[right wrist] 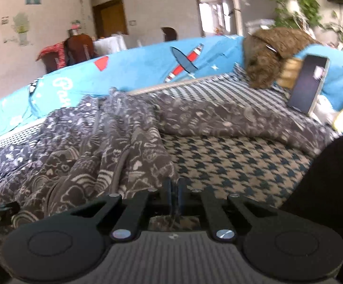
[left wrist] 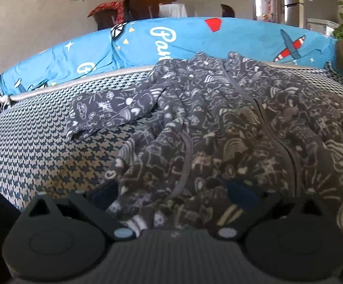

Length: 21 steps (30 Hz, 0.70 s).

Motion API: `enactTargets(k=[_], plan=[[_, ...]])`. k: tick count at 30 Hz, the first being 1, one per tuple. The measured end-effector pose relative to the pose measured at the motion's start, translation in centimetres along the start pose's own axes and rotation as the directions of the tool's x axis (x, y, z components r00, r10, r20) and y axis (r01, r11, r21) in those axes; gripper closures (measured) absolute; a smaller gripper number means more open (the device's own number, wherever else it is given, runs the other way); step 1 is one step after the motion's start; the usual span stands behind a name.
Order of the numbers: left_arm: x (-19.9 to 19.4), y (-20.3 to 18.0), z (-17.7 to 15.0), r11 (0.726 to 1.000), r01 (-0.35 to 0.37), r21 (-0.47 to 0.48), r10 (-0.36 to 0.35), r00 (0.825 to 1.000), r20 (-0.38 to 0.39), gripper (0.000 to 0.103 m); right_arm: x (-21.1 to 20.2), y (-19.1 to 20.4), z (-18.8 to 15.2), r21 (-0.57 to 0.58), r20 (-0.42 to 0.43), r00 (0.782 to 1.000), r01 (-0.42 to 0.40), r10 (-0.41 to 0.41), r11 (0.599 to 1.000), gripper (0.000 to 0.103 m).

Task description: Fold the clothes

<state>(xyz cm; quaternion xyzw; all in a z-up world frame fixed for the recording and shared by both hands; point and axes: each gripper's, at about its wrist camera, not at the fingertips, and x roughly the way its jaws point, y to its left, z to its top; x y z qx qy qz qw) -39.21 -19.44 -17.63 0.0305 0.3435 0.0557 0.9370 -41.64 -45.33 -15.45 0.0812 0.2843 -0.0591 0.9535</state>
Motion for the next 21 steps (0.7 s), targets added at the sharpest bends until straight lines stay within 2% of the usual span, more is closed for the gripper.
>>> enactTargets(k=[7, 11, 14, 16, 21], plan=[[-0.4, -0.6, -0.1, 1.0, -0.002, 0.027, 0.001, 1.0, 0.013, 0.0, 1.0, -0.3, -0.2, 0.013, -0.058, 0.997, 0.051, -0.05, 0.999, 0.098], [-0.4, 0.2, 0.1, 1.0, -0.014, -0.011, 0.015, 1.0, 0.021, 0.0, -0.1, -0.6, -0.1, 0.039, 0.016, 0.997, 0.079, -0.08, 0.996, 0.097], [-0.3, 1.0, 0.3, 0.998, -0.023, -0.054, 0.024, 1.0, 0.016, 0.0, -0.7, -0.3, -0.1, 0.028, 0.05, 0.998, 0.04, -0.042, 0.999, 0.096], [-0.3, 1.7, 0.5, 0.996, -0.025, -0.091, 0.027, 1.0, 0.015, 0.0, -0.6, 0.4, -0.2, -0.009, 0.041, 0.999, -0.008, 0.009, 1.0, 0.096], [0.3, 4.2, 1.8, 0.983, -0.024, -0.183, 0.025, 1.0, 0.004, 0.0, -0.3, 2.5, -0.7, -0.093, 0.025, 0.997, -0.071, 0.074, 0.993, 0.096]])
